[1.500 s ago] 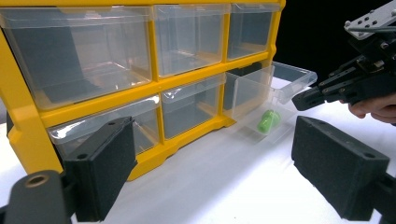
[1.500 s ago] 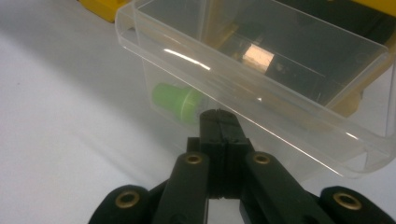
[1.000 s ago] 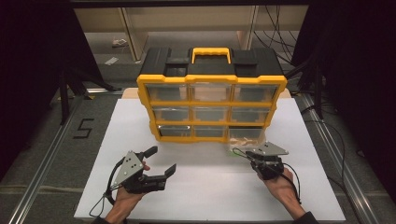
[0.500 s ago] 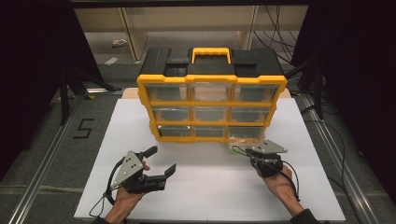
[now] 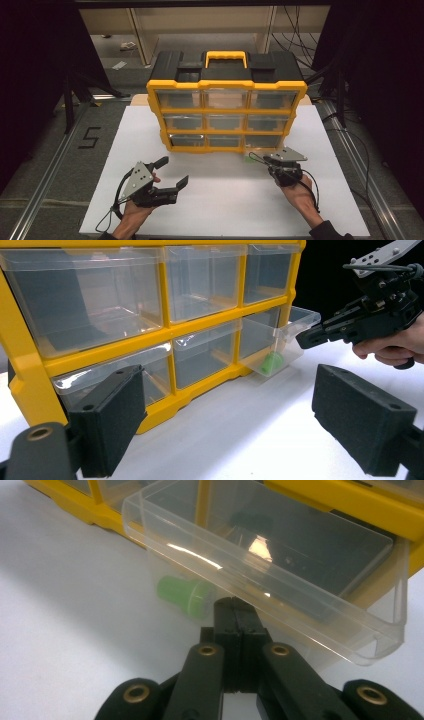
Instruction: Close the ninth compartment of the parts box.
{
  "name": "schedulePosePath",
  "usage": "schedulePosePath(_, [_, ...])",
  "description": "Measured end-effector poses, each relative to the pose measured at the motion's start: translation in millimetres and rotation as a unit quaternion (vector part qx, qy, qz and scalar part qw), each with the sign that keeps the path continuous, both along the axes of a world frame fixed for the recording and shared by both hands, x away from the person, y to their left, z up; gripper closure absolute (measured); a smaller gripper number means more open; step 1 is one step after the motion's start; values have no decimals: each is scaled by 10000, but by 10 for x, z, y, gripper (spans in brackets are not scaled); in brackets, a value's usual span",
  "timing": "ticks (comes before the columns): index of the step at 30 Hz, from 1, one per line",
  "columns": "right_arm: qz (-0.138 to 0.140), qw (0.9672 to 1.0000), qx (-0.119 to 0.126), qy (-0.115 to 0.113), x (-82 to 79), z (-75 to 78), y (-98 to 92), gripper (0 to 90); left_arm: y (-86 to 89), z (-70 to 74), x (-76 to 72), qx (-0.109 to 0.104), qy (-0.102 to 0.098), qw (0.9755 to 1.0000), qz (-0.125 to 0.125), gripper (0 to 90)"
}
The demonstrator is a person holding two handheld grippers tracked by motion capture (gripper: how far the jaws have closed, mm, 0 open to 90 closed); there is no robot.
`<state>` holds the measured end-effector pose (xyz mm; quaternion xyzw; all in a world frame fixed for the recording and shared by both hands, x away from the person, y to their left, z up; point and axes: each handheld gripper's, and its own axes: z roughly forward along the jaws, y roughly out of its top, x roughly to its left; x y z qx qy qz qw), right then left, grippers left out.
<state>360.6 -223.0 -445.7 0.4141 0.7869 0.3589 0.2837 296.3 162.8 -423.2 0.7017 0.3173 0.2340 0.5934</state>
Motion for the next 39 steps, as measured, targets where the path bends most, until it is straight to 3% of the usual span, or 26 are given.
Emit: schedulePosePath(39, [-196,9997,40,-116,196,-9,19,900,-1,-2,0,-3,4,10000,10,137])
